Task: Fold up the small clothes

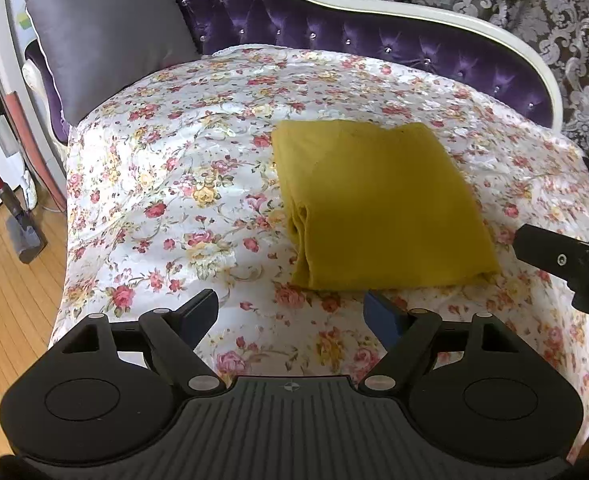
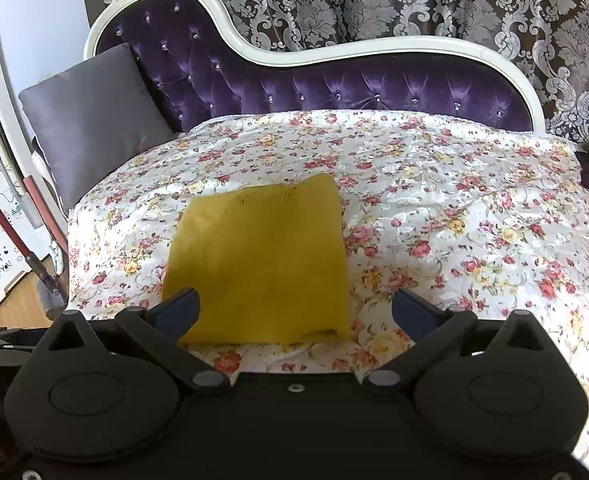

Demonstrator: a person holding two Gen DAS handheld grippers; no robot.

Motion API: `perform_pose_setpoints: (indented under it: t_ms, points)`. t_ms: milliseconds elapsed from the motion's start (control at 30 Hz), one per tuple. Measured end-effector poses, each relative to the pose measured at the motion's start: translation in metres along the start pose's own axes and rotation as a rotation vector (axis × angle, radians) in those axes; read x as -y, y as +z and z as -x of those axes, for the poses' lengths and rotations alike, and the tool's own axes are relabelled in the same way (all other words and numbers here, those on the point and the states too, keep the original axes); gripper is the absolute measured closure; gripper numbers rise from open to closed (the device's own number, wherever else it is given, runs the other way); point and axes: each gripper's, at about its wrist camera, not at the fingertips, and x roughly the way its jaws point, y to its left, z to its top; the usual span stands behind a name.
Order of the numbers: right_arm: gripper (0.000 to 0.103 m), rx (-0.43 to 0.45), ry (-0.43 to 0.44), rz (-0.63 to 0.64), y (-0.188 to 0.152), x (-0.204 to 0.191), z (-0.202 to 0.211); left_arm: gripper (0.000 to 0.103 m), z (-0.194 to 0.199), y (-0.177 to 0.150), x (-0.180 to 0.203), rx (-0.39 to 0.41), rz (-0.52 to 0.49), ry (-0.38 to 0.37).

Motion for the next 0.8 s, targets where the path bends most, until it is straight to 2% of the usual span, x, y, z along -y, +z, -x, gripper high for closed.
perform_pose_setpoints:
  t_ms: [500, 800]
  points:
    - [0.001, 0.011, -0.008, 0.003, -0.014, -0.005, 0.011, 0.024, 0.013, -0.012, 0.006, 0.028, -0.038, -0.014]
    - [0.001, 0.014, -0.014, 0.005, -0.017, -0.006, 0.013, 0.024, 0.015, -0.015, 0.005, 0.025, -0.026, -0.021]
